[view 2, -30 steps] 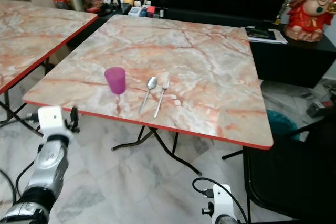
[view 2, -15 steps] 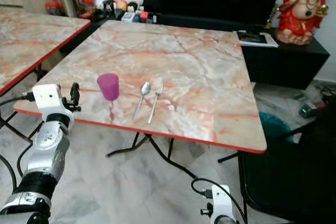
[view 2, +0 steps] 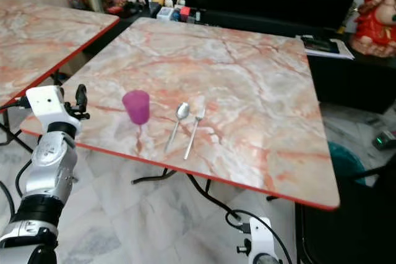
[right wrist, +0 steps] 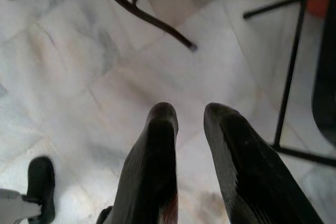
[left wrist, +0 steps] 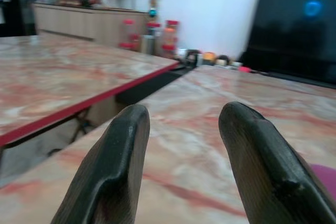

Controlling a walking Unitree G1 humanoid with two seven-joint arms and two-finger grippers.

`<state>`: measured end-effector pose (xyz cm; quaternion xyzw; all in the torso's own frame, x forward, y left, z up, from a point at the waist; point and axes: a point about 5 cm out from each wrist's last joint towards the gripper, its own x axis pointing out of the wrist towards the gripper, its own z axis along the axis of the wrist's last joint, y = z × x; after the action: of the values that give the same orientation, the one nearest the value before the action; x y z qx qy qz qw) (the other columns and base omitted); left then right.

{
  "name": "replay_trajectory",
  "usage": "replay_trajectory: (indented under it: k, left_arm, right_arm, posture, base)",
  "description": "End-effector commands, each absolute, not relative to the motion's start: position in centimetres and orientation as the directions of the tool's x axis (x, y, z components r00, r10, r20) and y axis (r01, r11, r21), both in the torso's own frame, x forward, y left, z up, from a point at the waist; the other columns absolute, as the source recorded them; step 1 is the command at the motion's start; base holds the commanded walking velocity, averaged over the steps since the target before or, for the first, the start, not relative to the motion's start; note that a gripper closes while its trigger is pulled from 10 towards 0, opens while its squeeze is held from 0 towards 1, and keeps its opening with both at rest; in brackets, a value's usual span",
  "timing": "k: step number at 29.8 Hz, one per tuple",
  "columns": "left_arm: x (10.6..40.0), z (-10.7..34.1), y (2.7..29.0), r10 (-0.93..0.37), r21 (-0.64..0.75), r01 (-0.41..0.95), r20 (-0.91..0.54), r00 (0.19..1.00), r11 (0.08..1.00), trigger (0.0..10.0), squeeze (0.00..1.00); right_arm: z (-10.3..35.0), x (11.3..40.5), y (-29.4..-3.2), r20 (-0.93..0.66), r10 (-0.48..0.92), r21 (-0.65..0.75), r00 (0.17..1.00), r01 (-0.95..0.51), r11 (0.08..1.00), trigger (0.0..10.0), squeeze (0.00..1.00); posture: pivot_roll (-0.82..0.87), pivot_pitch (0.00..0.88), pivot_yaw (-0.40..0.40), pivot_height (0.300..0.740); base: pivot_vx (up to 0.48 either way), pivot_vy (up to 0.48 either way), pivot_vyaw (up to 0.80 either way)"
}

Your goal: Setting the table

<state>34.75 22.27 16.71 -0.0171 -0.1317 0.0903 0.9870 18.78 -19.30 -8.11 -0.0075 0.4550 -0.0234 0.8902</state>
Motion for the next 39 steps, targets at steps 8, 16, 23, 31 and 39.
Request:
replay_trajectory:
  k: [8, 16, 23, 31, 39]
  left_arm:
    - [35.0, 18.0, 21.9, 0.153, -0.055, -0.143, 0.280, 0.948, 0.988, 10.0, 0.00]
    - [35.1, 18.5, 21.7, 0.135, -0.044, -0.128, 0.280, 0.951, 0.991, 10.0, 0.00]
    - [35.5, 19.2, 22.3, 0.150, -0.107, -0.128, 0.224, 0.963, 0.986, 10.0, 0.00]
    - [35.2, 19.9, 23.8, 0.128, -0.260, -0.119, 0.020, 0.992, 0.958, 10.0, 0.00]
    - [33.5, 19.0, 24.6, -0.029, -0.217, -0.011, -0.179, 0.984, 0.976, 10.0, 1.00]
  right_arm:
    - [-8.2, 18.5, -19.4, -0.815, -0.049, -0.035, 0.577, 0.035, 0.999, 10.0, 0.00]
    - [-8.2, 18.6, -19.4, -0.815, -0.047, -0.034, 0.577, 0.034, 0.999, 10.0, 0.00]
    - [-8.2, 18.5, -19.4, -0.817, -0.043, -0.031, 0.575, 0.031, 0.999, 10.0, 0.00]
    - [-8.2, 18.5, -19.4, -0.818, -0.042, -0.031, 0.573, 0.029, 0.999, 10.0, 0.00]
    - [-8.3, 18.4, -19.3, -0.825, -0.034, -0.032, 0.565, 0.014, 0.999, 10.0, 0.00]
  posture:
    - [0.07, 0.000, -0.042, 0.740]
    - [0.07, 0.000, -0.040, 0.740]
    - [0.07, 0.000, -0.038, 0.740]
    - [0.08, 0.000, -0.035, 0.740]
    - [0.08, 0.000, -0.030, 0.740]
  base:
    - [0.351, 0.000, 0.00]
    - [0.351, 0.000, 0.00]
    - [0.236, 0.000, 0.00]
    - [0.000, 0.000, 0.00]
    - [0.000, 0.000, 0.00]
